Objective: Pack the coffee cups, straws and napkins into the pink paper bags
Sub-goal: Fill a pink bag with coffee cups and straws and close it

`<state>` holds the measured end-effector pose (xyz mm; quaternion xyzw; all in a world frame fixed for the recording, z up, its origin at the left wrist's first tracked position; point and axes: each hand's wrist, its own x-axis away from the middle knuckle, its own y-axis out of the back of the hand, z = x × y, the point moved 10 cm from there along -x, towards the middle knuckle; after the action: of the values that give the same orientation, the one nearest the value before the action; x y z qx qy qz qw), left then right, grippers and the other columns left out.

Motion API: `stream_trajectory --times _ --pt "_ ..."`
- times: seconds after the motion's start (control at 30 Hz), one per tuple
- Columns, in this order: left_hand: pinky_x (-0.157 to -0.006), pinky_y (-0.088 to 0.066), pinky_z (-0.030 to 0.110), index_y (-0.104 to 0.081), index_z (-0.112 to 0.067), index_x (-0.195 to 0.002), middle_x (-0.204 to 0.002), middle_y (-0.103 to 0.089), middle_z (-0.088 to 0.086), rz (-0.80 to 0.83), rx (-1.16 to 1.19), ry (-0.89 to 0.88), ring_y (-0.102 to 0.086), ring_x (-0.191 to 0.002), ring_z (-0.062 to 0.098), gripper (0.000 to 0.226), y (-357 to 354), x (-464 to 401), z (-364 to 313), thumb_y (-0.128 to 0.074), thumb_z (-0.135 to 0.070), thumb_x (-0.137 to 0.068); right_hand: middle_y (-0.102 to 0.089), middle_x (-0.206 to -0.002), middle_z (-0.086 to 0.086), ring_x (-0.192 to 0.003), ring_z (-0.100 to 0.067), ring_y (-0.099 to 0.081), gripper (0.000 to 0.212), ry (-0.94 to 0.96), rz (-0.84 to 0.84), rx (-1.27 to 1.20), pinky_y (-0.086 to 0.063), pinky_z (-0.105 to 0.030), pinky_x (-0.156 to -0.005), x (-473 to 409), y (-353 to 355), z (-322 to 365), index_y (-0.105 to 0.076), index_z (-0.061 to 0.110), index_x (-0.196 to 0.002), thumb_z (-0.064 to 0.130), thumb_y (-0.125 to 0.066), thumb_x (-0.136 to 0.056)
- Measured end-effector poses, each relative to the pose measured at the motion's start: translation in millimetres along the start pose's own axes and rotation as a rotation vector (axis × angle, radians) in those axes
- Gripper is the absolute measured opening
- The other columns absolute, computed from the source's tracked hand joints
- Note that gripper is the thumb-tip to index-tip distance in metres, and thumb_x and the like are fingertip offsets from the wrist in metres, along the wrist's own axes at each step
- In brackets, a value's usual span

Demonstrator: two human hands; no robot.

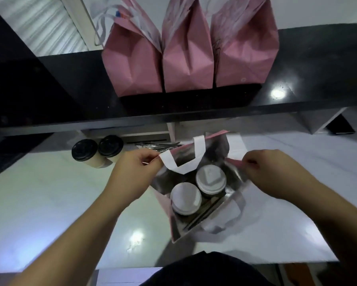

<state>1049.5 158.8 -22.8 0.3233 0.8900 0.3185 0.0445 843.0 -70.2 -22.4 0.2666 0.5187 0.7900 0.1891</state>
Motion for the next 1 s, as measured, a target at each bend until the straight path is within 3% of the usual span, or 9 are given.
stream_trajectory --times 0.07,0.23,0.33,0.47,0.53,0.63,0.7,0.8,1.0 --pt "-0.062 -0.054 0.033 -0.08 -0.046 -0.089 -0.081 -0.078 -0.011 0.072 0.046 0.001 -0.072 -0.071 0.015 0.01 -10.9 -11.9 -3.6 -0.072 -0.04 -0.093 -0.059 -0.06 0.009 -0.056 -0.007 -0.056 0.039 -0.01 0.032 -0.045 -0.035 -0.024 -0.047 16.7 -7.2 -2.2 -0.054 0.034 -0.064 0.035 -0.052 -0.102" --pt "-0.069 -0.055 0.043 -0.082 -0.033 -0.092 -0.082 -0.077 0.008 0.214 0.205 0.033 -0.069 -0.072 0.037 0.01 -36.9 -27.7 -5.7 -0.076 -0.04 -0.089 -0.061 -0.065 0.024 -0.058 -0.007 -0.056 0.039 -0.018 0.152 -0.127 -0.035 -0.023 -0.05 49.6 -32.9 -6.0 -0.053 0.036 -0.064 0.038 -0.048 -0.102" --pt "-0.077 -0.06 0.044 -0.081 -0.032 -0.094 -0.09 -0.08 0.001 0.329 0.193 -0.003 -0.076 -0.084 0.029 0.007 -48.8 -28.4 -7.2 -0.075 -0.029 -0.093 -0.065 -0.073 0.029 -0.071 0.003 -0.061 0.029 -0.014 0.264 -0.162 -0.04 -0.017 -0.055 62.0 -47.1 -6.7 -0.063 0.038 -0.079 0.049 -0.046 -0.1" --pt "-0.065 -0.057 0.02 -0.079 -0.032 -0.09 -0.089 -0.079 -0.003 0.397 0.17 -0.059 -0.075 -0.078 0.012 0.017 -54.2 -27.1 -10.6 -0.064 -0.026 -0.083 -0.074 -0.089 0.025 -0.079 0.002 -0.07 0.041 -0.1 0.457 -0.406 -0.055 -0.024 -0.071 53.6 -50.0 -24.2 -0.073 0.037 -0.096 0.064 -0.043 -0.092" --pt "-0.064 -0.056 0.017 -0.077 -0.031 -0.089 -0.088 -0.078 -0.002 0.389 0.192 -0.074 -0.074 -0.077 0.012 0.017 -52.9 -28.5 -10.5 -0.063 -0.025 -0.084 -0.078 -0.087 0.013 -0.077 -0.008 -0.074 0.035 -0.191 0.393 -0.543 -0.06 -0.029 -0.07 27.9 -40.4 -43.7 -0.075 0.028 -0.094 0.046 -0.045 -0.101" --pt "-0.071 -0.058 0.024 -0.077 -0.03 -0.094 -0.093 -0.079 0.0 0.392 0.247 -0.063 -0.076 -0.085 0.019 0.012 -53.3 -30.0 -5.8 -0.066 -0.027 -0.09 -0.077 -0.083 0.002 -0.075 -0.018 -0.074 0.025 -0.28 0.135 -0.462 -0.063 -0.038 -0.072 -28.2 -31.2 -76.0 -0.074 0.019 -0.093 0.022 -0.052 -0.102" --pt "-0.078 -0.059 0.036 -0.078 -0.029 -0.099 -0.095 -0.079 0.004 0.396 0.264 -0.062 -0.075 -0.09 0.029 0.013 -54.7 -30.7 -2.1 -0.067 -0.029 -0.093 -0.076 -0.097 -0.005 -0.086 -0.025 -0.072 0.018 -0.26 0.099 -0.347 -0.061 -0.044 -0.08 -67.0 -43.5 -77.4 -0.075 0.015 -0.1 0.02 -0.058 -0.098" --pt "-0.09 -0.056 0.057 -0.079 -0.029 -0.103 -0.096 -0.077 0.009 0.397 0.282 -0.064 -0.07 -0.095 0.042 0.017 -55.1 -32.5 -1.1 -0.068 -0.037 -0.093 -0.073 -0.119 -0.004 -0.106 -0.026 -0.067 0.025 -0.21 0.115 -0.174 -0.055 -0.039 -0.093 -116.1 -66.6 -72.2 -0.073 0.016 -0.117 0.024 -0.061 -0.097" --pt "-0.09 -0.054 0.059 -0.079 -0.026 -0.102 -0.098 -0.077 0.01 0.404 0.328 -0.041 -0.07 -0.096 0.041 0.021 -56.8 -36.3 -0.9 -0.067 -0.038 -0.09 -0.058 -0.141 -0.01 -0.125 -0.03 -0.056 0.044 -0.044 0.142 -0.022 -0.047 -0.042 -0.105 -167.1 -105.2 -70.1 -0.06 0.015 -0.14 0.024 -0.064 -0.098"
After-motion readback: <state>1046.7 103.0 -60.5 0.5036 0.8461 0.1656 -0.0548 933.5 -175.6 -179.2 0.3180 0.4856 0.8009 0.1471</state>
